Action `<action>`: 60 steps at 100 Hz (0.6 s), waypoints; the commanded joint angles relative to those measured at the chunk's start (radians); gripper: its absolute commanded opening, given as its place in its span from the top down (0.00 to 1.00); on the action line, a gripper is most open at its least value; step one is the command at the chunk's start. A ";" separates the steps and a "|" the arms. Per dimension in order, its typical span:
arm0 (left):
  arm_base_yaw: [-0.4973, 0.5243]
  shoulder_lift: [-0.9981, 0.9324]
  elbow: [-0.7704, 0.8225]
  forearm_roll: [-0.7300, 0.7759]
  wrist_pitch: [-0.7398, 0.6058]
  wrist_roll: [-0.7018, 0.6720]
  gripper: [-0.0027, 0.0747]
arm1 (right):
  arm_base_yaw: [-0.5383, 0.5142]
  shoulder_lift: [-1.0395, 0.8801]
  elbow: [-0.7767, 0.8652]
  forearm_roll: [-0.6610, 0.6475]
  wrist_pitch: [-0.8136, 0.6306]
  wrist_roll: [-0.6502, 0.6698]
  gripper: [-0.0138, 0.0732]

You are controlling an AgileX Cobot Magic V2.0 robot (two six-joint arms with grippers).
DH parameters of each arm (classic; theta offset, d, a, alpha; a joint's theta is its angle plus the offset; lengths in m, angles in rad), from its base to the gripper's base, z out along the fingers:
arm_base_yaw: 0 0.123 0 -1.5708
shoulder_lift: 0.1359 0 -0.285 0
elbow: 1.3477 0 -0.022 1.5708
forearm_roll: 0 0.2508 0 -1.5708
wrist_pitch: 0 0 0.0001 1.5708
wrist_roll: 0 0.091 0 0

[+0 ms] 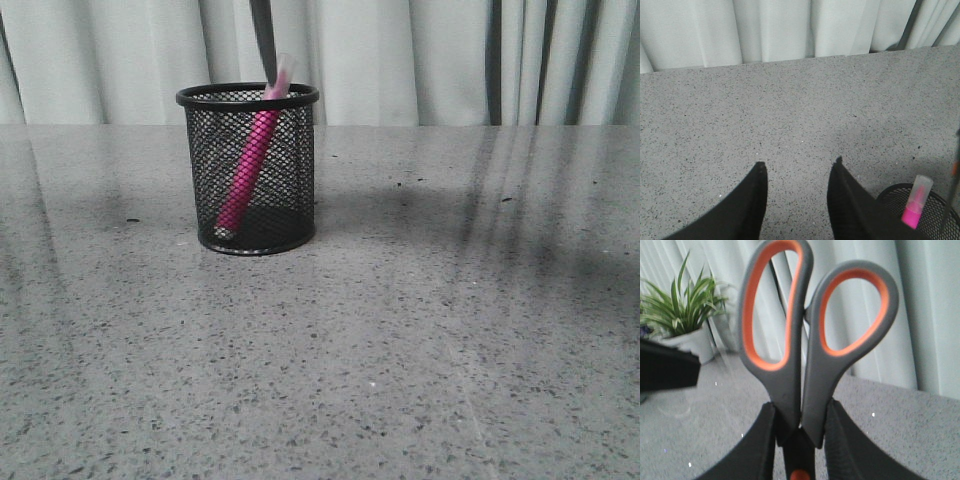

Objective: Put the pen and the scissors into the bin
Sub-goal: 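Lift the scissors upright with the right gripper toward the cup, then lower the scissors blades-first into the cup and release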

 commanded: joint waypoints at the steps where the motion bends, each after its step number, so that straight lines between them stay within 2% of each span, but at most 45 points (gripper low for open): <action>1: 0.002 -0.028 -0.028 -0.001 -0.081 -0.003 0.63 | 0.003 -0.017 -0.006 -0.031 -0.132 -0.011 0.93; 11: 0.002 -0.028 -0.028 -0.001 -0.081 -0.003 0.63 | 0.003 -0.007 0.045 -0.031 -0.217 -0.011 0.93; 23: 0.002 -0.028 -0.028 -0.001 -0.081 -0.003 0.63 | 0.003 -0.007 0.104 -0.031 -0.252 -0.011 0.93; 60: 0.002 -0.028 -0.028 -0.001 -0.081 -0.003 0.63 | 0.003 -0.007 0.183 -0.031 -0.285 -0.011 0.93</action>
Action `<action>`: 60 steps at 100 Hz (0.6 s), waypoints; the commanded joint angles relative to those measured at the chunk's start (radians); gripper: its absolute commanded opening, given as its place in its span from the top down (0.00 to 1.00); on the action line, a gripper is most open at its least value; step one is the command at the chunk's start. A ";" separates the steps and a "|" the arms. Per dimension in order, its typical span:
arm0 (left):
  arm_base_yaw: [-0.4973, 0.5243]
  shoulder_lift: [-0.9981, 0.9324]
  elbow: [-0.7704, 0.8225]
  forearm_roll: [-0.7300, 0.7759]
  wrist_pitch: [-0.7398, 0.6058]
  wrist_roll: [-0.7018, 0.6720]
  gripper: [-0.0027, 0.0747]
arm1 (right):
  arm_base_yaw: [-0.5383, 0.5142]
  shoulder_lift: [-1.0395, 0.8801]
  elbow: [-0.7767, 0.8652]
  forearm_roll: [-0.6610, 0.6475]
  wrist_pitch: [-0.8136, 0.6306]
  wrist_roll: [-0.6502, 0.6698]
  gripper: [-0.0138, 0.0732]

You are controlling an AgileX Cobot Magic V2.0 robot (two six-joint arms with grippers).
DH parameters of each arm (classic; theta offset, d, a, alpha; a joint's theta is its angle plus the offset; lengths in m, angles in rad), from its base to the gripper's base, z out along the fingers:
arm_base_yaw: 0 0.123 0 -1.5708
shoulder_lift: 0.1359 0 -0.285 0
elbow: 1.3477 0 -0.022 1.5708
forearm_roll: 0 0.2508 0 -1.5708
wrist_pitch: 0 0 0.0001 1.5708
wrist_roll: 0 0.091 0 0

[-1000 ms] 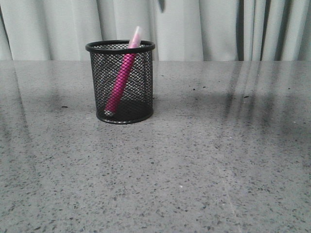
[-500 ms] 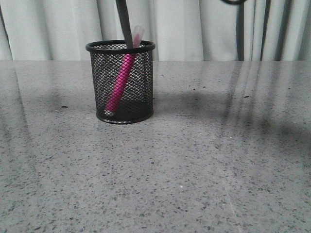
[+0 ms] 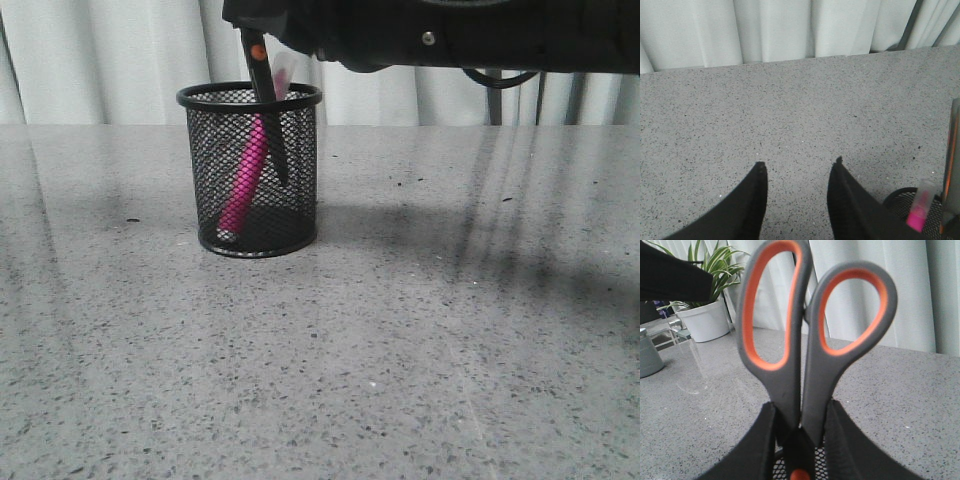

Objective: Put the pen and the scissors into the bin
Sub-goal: 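Lower the scissors blades-first into the cup and release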

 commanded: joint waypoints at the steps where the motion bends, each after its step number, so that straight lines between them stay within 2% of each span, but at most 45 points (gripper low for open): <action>1: 0.002 -0.028 -0.028 -0.001 -0.081 -0.003 0.63 | 0.003 -0.037 -0.008 0.001 -0.066 -0.010 0.93; 60: 0.002 -0.028 -0.028 -0.010 -0.083 -0.003 0.63 | 0.003 -0.028 -0.012 0.030 -0.149 -0.015 0.93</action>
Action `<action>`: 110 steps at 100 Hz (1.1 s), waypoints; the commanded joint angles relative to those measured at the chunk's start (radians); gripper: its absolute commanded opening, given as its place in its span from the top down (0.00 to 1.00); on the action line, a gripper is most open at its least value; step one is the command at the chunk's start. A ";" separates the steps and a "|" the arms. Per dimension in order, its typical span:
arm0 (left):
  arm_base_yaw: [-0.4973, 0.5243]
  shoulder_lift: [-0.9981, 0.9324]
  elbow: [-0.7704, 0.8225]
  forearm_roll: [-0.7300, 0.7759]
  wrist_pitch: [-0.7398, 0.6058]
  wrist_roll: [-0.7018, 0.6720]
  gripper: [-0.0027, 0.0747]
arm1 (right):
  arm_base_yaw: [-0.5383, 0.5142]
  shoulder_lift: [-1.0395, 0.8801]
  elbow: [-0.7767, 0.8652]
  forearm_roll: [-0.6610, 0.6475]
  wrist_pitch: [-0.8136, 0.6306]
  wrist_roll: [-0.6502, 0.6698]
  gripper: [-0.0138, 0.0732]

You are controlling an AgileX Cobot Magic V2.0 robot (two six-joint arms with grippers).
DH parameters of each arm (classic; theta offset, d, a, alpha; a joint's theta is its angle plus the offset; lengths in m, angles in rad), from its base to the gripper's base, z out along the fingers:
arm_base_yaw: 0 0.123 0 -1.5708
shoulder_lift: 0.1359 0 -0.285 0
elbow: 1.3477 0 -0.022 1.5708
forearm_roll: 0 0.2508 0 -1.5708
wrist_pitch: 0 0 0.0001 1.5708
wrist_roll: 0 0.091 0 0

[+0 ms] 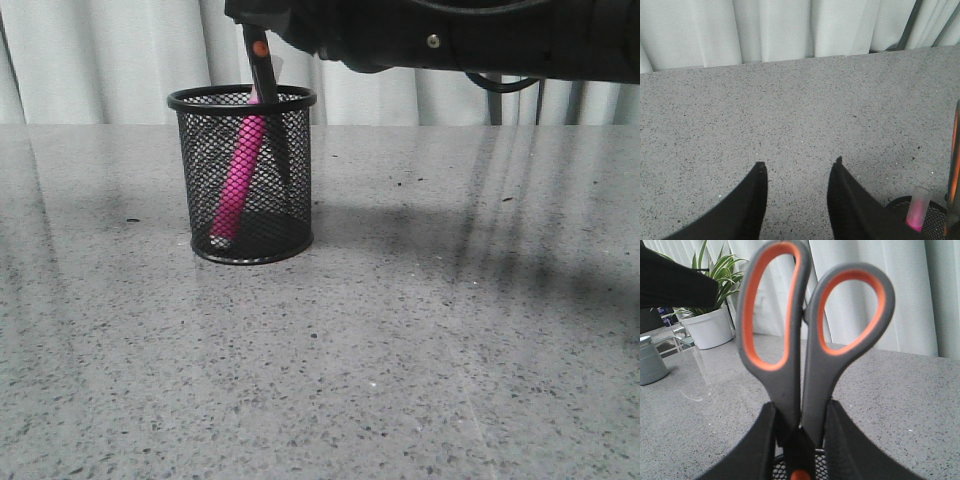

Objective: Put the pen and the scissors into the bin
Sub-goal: 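Lower the scissors blades-first into the cup and release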

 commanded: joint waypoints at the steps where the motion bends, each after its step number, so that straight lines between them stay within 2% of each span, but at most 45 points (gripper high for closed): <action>1: 0.002 -0.028 -0.028 -0.008 -0.083 -0.003 0.63 | 0.003 -0.025 -0.027 0.015 -0.112 -0.014 0.93; 22: 0.002 -0.028 -0.028 -0.009 -0.085 -0.003 0.63 | 0.003 0.047 -0.029 0.036 -0.187 -0.014 0.93; 85: 0.002 -0.028 -0.028 -0.009 -0.096 -0.003 0.63 | 0.003 0.063 -0.026 -0.015 -0.155 -0.014 0.92; 96: 0.002 -0.028 -0.028 -0.009 -0.099 -0.003 0.63 | 0.003 0.063 -0.026 -0.017 -0.154 -0.014 0.85; 110: 0.002 -0.028 -0.028 -0.009 -0.099 -0.003 0.63 | 0.003 0.063 -0.026 -0.020 -0.154 -0.014 0.64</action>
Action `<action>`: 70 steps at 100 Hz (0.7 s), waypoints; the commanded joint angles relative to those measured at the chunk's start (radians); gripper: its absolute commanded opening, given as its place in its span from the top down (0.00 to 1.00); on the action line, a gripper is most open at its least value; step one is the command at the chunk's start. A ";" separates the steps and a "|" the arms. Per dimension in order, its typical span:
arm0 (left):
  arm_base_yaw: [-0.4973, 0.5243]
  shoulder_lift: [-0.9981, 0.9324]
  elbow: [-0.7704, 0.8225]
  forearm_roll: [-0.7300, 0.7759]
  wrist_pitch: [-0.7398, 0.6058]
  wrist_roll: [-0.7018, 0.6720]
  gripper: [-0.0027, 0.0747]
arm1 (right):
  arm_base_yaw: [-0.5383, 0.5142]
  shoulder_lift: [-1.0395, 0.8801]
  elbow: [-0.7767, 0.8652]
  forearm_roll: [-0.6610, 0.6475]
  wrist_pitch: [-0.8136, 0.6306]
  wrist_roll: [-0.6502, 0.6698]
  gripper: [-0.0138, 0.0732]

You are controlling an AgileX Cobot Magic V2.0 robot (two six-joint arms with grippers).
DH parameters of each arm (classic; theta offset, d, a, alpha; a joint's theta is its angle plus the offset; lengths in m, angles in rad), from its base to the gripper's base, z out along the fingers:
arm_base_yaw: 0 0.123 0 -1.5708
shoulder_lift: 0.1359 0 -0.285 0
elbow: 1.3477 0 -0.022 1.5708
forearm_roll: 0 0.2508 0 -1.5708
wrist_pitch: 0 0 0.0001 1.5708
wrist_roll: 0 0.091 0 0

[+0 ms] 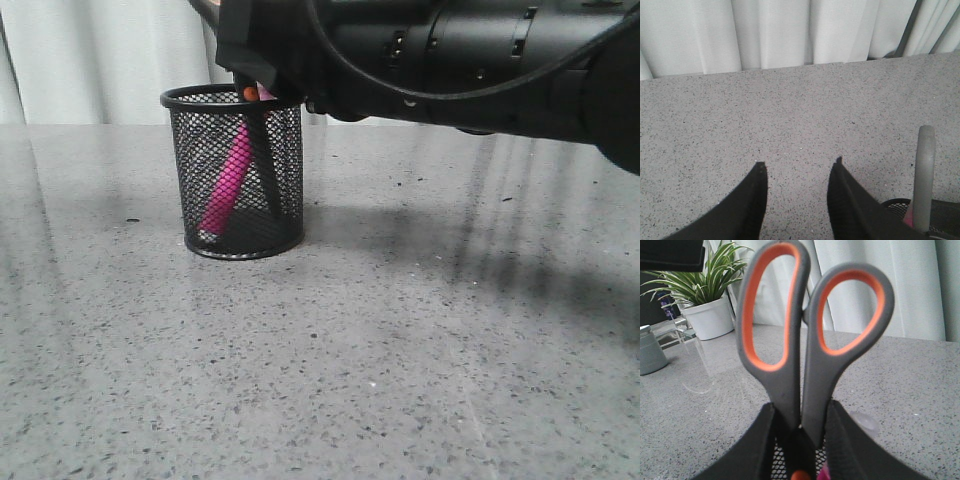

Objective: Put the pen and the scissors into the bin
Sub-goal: 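Lower the scissors blades-first into the cup and release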

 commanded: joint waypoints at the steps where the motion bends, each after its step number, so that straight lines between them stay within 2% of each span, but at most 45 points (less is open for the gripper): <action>1: 0.002 -0.028 -0.028 -0.008 -0.075 -0.003 0.63 | 0.003 -0.038 -0.026 -0.010 -0.069 -0.007 0.61; 8: 0.002 -0.028 -0.028 -0.008 -0.075 -0.003 0.63 | 0.003 -0.038 -0.026 -0.013 -0.069 -0.007 0.52; 13: 0.002 -0.028 -0.028 -0.008 -0.075 -0.003 0.63 | 0.003 -0.038 -0.026 -0.022 -0.069 -0.007 0.49; 38: 0.002 -0.028 -0.028 -0.008 -0.075 -0.003 0.63 | 0.003 -0.038 -0.026 -0.062 -0.131 -0.007 0.51; 45: 0.002 -0.028 -0.028 -0.008 -0.075 -0.003 0.63 | 0.003 -0.038 -0.026 -0.062 -0.166 -0.007 0.56; 55: 0.002 -0.029 -0.028 -0.006 -0.075 -0.003 0.63 | 0.003 -0.045 -0.026 -0.062 -0.205 -0.010 0.69; 70: 0.002 -0.043 -0.028 0.014 -0.060 -0.003 0.63 | -0.020 -0.102 -0.026 -0.062 -0.136 -0.015 0.91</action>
